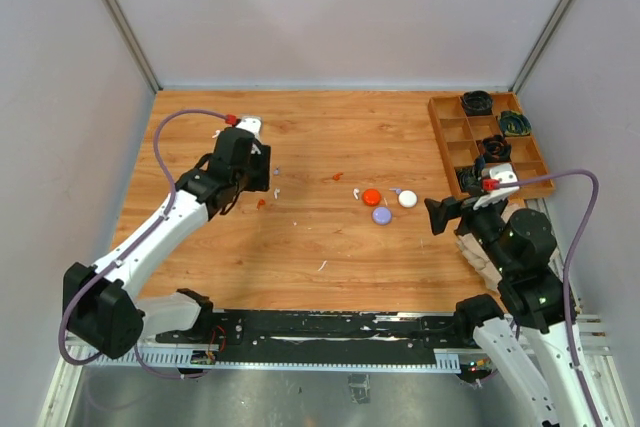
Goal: Insert the wireless bluetooth earbuds into the charging case
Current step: Pick up the charging case at the center of the board.
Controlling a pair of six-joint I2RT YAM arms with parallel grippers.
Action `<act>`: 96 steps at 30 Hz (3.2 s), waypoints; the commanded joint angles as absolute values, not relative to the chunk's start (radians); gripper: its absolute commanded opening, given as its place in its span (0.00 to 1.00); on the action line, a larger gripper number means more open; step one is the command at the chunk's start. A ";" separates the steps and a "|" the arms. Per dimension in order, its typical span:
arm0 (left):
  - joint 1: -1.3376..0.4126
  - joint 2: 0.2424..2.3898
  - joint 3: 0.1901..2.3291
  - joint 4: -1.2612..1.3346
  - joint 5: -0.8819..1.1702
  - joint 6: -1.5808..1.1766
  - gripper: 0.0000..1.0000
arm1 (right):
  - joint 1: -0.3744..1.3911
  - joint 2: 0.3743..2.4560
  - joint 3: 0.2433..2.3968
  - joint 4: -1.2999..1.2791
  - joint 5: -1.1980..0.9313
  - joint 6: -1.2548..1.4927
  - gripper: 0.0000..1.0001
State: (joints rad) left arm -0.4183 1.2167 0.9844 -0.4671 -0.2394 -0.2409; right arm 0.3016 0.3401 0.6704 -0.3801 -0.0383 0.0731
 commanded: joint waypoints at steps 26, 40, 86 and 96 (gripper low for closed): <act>-0.947 1.033 0.906 -0.144 -0.028 0.601 0.31 | 0.324 0.894 0.891 -0.137 -0.735 0.418 0.95; -1.059 1.138 0.953 -0.130 -0.075 0.734 0.31 | 0.544 1.013 0.938 -0.066 -0.658 0.479 0.72; -1.093 1.113 0.888 -0.003 -0.098 0.680 0.76 | 0.621 1.029 0.863 -0.014 -0.609 0.377 0.01; -1.091 1.019 0.798 0.143 -0.163 0.433 0.86 | 0.575 0.951 0.820 0.106 -0.608 0.363 0.01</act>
State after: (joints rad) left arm -1.0832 1.0618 0.8288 0.0307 -0.1291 0.5751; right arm 0.5957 0.9909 0.8433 0.0128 -0.6182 0.3870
